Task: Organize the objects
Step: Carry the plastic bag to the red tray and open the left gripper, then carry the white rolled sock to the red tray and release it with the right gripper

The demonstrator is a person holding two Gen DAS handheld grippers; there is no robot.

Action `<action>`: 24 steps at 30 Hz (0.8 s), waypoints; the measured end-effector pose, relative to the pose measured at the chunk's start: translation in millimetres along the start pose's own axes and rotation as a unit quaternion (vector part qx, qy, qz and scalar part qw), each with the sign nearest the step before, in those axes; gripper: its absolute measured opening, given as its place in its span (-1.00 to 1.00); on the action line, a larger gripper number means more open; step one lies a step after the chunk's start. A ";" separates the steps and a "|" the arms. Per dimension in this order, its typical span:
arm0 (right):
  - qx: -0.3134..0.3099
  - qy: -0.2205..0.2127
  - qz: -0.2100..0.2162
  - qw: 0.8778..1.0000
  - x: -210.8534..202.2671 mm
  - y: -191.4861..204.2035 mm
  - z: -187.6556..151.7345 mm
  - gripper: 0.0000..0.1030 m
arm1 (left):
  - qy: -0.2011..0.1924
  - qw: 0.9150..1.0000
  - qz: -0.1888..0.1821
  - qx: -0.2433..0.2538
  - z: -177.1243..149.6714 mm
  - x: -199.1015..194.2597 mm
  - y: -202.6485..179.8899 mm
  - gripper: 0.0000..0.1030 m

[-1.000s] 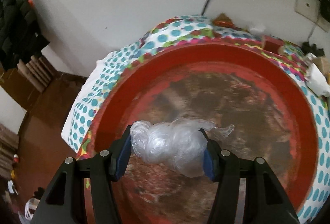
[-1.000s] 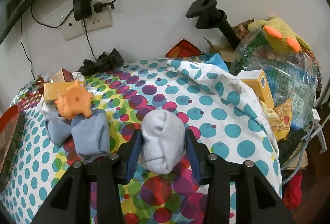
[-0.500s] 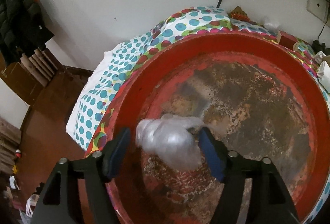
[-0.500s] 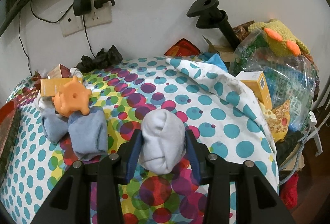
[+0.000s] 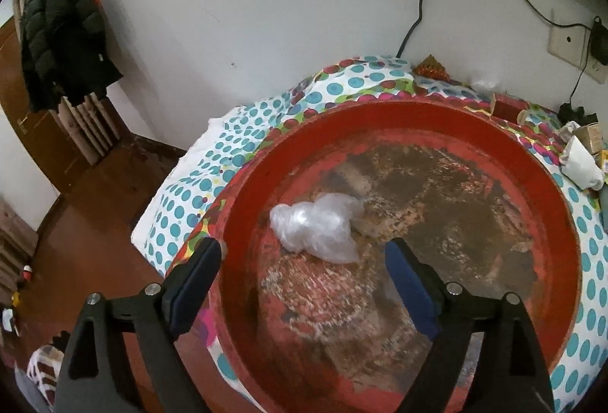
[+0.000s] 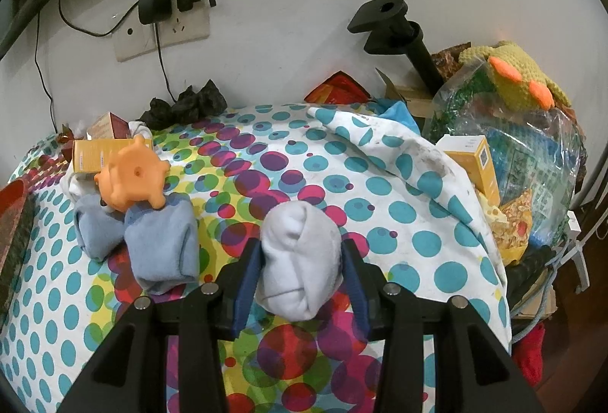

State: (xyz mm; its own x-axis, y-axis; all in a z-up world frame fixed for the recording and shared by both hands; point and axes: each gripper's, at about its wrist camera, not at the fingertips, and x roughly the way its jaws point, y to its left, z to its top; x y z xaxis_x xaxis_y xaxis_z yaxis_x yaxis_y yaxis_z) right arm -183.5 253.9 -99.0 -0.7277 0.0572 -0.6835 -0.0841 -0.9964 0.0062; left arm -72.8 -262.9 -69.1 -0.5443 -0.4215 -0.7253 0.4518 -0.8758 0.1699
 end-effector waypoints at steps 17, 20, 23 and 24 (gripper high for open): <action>-0.008 -0.021 0.039 0.999 -47.0 22.2 -3.7 -0.16 | -0.029 0.999 0.000 -0.018 -24.7 -16.9 0.3 0.73; -0.026 -0.029 0.061 0.997 -61.7 48.6 -2.4 -0.16 | -0.034 0.999 -0.001 -0.022 -23.9 -19.3 2.6 0.77; -0.050 -0.033 0.098 0.993 -73.8 86.9 0.7 -0.16 | -0.042 0.999 0.019 -0.020 -23.8 -20.3 5.9 0.86; -0.058 -0.033 0.106 0.992 -76.0 97.5 1.2 -0.16 | -0.043 0.999 0.022 -0.020 -23.7 -20.5 7.2 0.86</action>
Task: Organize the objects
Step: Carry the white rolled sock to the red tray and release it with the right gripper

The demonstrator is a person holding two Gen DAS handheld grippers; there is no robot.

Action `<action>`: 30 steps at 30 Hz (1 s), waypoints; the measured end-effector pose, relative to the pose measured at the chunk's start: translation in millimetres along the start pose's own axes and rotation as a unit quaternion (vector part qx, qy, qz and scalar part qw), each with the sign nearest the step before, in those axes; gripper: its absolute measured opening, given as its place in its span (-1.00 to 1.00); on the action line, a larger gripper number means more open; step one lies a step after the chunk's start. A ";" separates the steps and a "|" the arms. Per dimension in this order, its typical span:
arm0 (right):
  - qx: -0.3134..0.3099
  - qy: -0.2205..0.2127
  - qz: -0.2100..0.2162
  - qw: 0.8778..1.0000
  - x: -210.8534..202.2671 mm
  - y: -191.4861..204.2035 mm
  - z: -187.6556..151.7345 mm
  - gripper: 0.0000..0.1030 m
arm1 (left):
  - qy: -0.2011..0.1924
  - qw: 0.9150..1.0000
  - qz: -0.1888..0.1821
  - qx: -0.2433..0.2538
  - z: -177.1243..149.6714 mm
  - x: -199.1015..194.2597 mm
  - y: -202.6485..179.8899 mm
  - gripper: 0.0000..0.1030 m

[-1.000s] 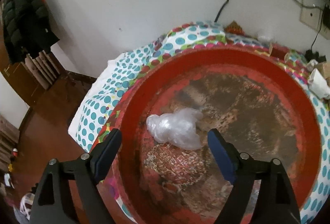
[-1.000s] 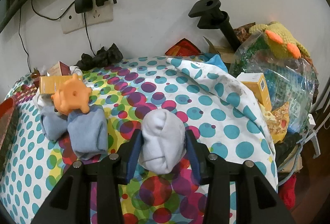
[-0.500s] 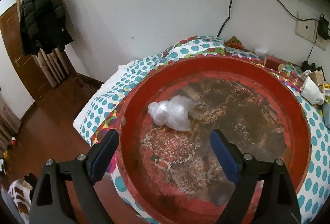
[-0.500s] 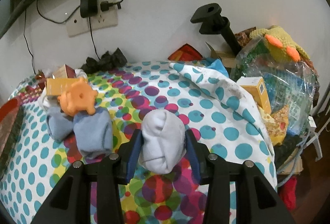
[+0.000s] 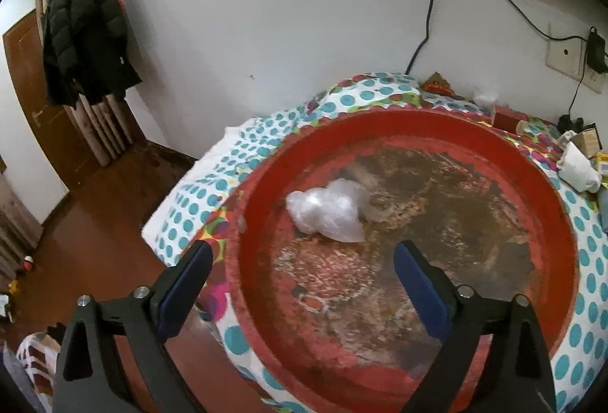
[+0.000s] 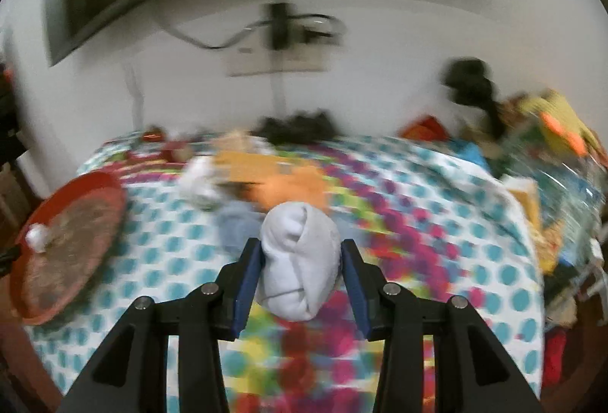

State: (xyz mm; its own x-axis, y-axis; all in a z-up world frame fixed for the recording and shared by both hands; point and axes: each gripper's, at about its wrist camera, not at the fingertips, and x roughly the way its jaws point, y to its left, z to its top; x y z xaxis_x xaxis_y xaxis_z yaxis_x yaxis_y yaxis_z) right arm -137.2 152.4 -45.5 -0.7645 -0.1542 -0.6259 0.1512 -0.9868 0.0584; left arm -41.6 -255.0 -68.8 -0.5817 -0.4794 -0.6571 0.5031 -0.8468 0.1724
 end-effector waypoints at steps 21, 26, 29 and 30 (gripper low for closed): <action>-0.149 0.084 0.161 0.972 69.8 253.5 4.9 -0.16 | 0.023 0.996 0.000 -0.089 4.0 14.7 52.2 0.92; -0.156 0.106 0.176 0.966 84.7 280.4 6.5 -0.15 | 0.027 0.995 -0.001 -0.099 3.2 17.2 56.7 0.92; -0.168 0.115 0.177 0.963 91.4 293.7 6.9 -0.15 | 0.031 0.994 -0.005 -0.103 2.7 18.8 57.8 0.92; -0.173 0.118 0.176 0.962 93.2 298.1 6.2 -0.15 | 0.031 0.994 -0.006 -0.104 2.6 19.2 57.9 0.92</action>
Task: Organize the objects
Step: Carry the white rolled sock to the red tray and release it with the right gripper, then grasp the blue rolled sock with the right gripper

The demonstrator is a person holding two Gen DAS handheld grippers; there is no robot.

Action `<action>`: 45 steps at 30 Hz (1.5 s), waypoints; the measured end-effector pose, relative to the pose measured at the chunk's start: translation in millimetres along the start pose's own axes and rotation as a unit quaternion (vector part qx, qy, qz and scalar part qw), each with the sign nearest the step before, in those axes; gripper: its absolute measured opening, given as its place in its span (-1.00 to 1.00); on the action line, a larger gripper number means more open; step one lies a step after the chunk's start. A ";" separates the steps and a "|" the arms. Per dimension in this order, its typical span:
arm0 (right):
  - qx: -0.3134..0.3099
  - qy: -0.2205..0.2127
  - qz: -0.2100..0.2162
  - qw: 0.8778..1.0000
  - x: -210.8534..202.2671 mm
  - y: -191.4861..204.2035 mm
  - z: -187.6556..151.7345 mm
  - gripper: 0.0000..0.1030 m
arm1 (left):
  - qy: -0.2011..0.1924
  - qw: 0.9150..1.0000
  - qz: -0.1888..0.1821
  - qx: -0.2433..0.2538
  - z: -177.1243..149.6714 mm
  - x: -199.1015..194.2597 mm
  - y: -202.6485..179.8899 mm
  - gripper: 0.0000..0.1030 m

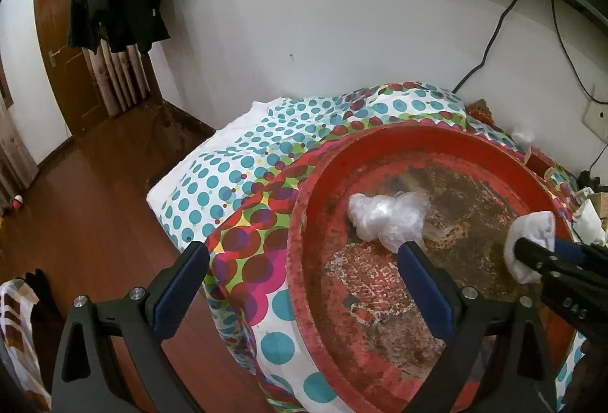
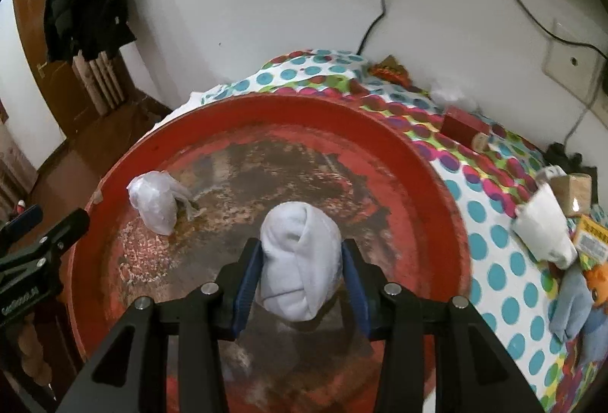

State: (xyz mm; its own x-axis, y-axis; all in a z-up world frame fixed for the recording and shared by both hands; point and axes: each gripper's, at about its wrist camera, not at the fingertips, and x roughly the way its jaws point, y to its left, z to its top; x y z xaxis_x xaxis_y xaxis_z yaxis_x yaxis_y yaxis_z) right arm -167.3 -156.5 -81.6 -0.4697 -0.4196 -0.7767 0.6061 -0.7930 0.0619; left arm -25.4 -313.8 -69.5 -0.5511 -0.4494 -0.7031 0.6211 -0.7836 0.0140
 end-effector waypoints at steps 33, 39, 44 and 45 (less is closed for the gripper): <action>0.092 -0.041 -0.188 0.977 -135.1 -248.2 -108.5 0.39 | -0.007 0.998 -0.005 0.057 -9.3 -8.0 -38.3 0.96; 0.073 -0.030 -0.188 0.979 -117.2 -270.4 -119.1 0.39 | -0.022 0.995 -0.027 0.093 -11.9 -20.9 -63.1 0.96; 0.068 -0.014 -0.180 0.981 -97.5 -282.9 -120.7 0.39 | -0.015 0.991 -0.075 0.113 -14.0 -34.1 -89.9 0.98; 0.068 -0.012 -0.175 0.982 -94.6 -285.4 -121.2 0.39 | -0.014 0.990 -0.079 0.120 -14.3 -36.6 -97.1 0.98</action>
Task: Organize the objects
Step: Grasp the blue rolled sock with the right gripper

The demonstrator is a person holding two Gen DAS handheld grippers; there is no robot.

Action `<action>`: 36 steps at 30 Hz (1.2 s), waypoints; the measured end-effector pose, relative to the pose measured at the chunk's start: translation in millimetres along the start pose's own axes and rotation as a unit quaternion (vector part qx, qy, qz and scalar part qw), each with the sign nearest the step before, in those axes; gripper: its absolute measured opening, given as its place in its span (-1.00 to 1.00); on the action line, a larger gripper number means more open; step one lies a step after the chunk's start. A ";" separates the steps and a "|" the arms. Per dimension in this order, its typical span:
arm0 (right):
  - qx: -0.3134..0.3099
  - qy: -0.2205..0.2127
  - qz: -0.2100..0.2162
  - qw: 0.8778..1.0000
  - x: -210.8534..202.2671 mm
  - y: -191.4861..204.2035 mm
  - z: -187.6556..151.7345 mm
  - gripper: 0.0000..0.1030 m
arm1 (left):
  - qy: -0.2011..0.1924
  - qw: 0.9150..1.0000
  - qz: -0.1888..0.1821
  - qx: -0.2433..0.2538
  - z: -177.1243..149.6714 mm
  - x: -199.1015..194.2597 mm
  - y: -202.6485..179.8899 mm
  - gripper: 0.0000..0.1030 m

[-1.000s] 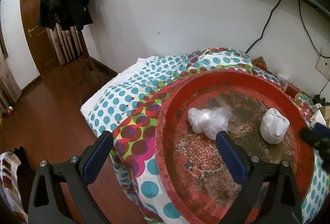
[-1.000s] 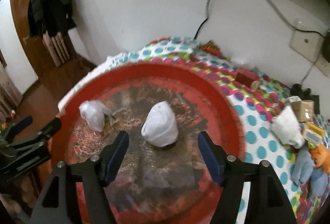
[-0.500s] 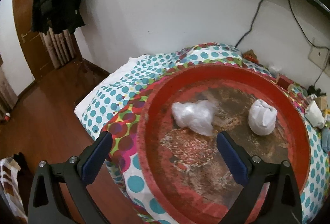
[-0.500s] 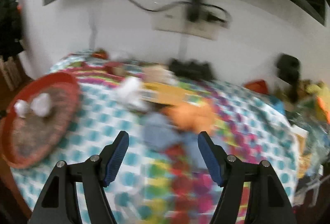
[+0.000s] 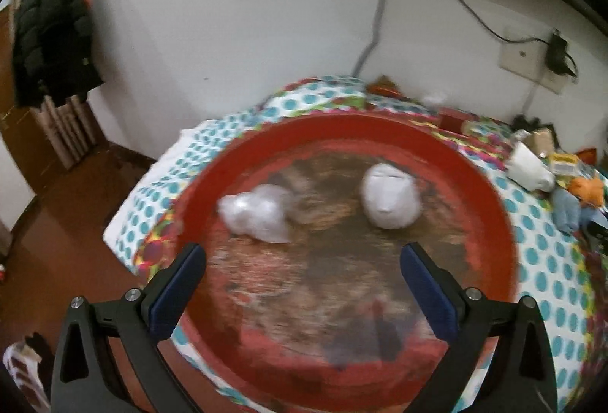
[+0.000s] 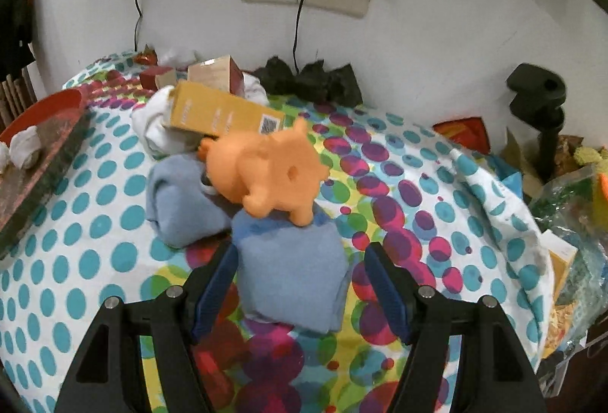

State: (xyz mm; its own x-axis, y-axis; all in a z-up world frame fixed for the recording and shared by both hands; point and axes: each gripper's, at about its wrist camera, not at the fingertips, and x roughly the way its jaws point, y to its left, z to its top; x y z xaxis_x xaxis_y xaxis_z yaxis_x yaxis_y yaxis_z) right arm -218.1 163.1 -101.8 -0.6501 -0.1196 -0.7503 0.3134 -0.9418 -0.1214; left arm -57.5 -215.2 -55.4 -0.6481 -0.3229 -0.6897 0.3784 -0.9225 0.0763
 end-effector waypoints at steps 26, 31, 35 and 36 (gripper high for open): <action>0.020 0.010 0.023 0.999 -5.0 -21.4 -29.4 -0.23 | 0.066 0.958 -0.216 0.177 18.6 39.1 -287.4 0.98; 0.044 0.014 0.033 0.998 -8.6 -34.6 -37.3 -0.23 | 0.082 0.955 -0.219 0.183 17.9 59.4 -309.2 0.97; 0.048 0.015 0.038 0.998 -7.8 -36.9 -38.1 -0.23 | 0.076 0.952 -0.219 0.199 20.8 65.4 -325.2 0.92; 0.049 0.015 0.038 0.998 -8.1 -36.5 -38.1 -0.23 | 0.074 0.952 -0.219 0.200 22.0 66.9 -327.6 0.89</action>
State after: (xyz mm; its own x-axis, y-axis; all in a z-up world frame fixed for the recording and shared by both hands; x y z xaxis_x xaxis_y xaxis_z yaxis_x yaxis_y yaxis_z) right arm -197.9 210.4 -116.0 -0.6059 -0.1835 -0.7741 0.2902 -0.9570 -0.0002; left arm -239.4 60.8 -110.6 -0.5738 0.1173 -0.8105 -0.2082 -0.9781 0.0059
